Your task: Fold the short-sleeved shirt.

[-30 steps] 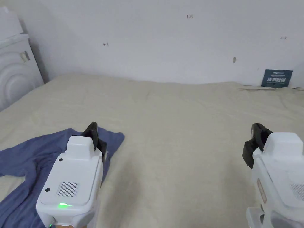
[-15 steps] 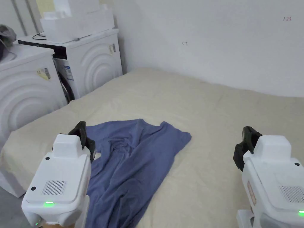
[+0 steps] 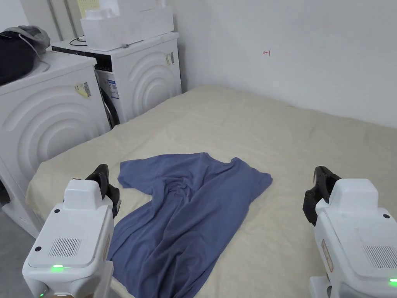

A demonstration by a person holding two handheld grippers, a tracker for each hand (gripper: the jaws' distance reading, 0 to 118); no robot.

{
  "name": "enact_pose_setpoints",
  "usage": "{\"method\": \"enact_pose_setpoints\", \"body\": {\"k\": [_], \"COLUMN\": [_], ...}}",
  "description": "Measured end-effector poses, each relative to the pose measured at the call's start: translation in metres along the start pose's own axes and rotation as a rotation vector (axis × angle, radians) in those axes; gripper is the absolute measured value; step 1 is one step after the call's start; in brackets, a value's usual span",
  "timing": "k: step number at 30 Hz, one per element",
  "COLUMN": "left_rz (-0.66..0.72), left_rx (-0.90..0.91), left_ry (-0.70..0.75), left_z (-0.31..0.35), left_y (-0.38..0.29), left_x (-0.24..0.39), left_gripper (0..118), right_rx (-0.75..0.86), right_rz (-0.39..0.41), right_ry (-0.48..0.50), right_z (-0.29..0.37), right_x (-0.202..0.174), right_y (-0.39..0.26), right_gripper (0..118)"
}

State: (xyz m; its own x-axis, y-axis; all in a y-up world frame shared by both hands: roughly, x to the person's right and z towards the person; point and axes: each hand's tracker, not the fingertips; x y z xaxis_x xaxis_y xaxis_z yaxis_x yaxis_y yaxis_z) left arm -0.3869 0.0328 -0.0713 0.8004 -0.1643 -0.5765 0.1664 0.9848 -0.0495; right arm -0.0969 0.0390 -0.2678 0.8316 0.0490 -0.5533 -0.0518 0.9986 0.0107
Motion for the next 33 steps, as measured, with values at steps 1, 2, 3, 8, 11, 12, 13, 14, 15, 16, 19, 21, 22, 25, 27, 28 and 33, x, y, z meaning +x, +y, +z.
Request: {"method": "enact_pose_setpoints", "body": {"k": [1,2,3,8,11,12,13,14,15,16,19,21,22,25,27,28,33], "left_rz": [0.011,0.017,0.015,0.086,0.081,0.083,0.078,0.087,0.096,0.100,0.137,0.084,0.041,-0.013,-0.031,-0.037,-0.028], "left_rx": [-0.014,-0.038,-0.061,-0.211,-0.343,-0.385,-0.450,-0.490,-0.560,-0.667,-0.807,-0.854,-0.875,-0.986,-1.053,-1.072,-1.182], "left_ry": [-0.020,-0.041,-0.058,-0.185,-0.243,-0.265,-0.292,-0.299,-0.315,-0.331,-0.355,-0.369,-0.369,-0.345,-0.321,-0.311,-0.277], "left_z": [-0.005,-0.013,-0.020,-0.076,-0.120,-0.135,-0.153,-0.168,-0.186,-0.208,-0.249,-0.267,-0.275,-0.300,-0.315,-0.320,-0.327], "left_y": [0.001,0.001,0.001,-0.001,-0.011,-0.016,-0.021,-0.025,-0.031,-0.039,-0.064,-0.081,-0.091,-0.114,-0.132,-0.140,-0.168], "left_x": [0.002,0.004,0.007,0.019,0.032,0.035,0.040,0.045,0.049,0.053,0.064,0.076,0.082,0.097,0.103,0.106,0.115], "left_gripper": [0,0,0,0,0,0,0,0,0,2,17,45,65,87,90,90,86], "right_rx": [0.000,-0.001,-0.001,-0.010,-0.022,-0.027,-0.034,-0.042,-0.049,-0.057,-0.087,-0.109,-0.119,-0.145,-0.163,-0.172,-0.209], "right_rz": [0.000,0.002,0.003,0.007,0.014,0.015,0.014,0.013,0.012,0.012,0.013,0.012,0.013,0.021,0.017,0.015,0.030], "right_ry": [-0.007,-0.012,-0.016,-0.046,-0.069,-0.077,-0.085,-0.092,-0.098,-0.108,-0.132,-0.143,-0.147,-0.165,-0.174,-0.178,-0.187], "right_z": [-0.001,-0.001,-0.002,-0.009,-0.015,-0.017,-0.019,-0.021,-0.023,-0.025,-0.032,-0.036,-0.037,-0.041,-0.042,-0.042,-0.037], "right_x": [0.003,0.005,0.008,0.025,0.034,0.038,0.041,0.045,0.048,0.051,0.061,0.066,0.069,0.076,0.080,0.082,0.090], "right_y": [0.000,0.000,0.000,-0.002,-0.006,-0.008,-0.010,-0.013,-0.016,-0.019,-0.029,-0.035,-0.038,-0.047,-0.053,-0.056,-0.065], "right_gripper": [0,0,0,0,0,0,0,0,0,0,0,0,0,0,0,0,0]}}
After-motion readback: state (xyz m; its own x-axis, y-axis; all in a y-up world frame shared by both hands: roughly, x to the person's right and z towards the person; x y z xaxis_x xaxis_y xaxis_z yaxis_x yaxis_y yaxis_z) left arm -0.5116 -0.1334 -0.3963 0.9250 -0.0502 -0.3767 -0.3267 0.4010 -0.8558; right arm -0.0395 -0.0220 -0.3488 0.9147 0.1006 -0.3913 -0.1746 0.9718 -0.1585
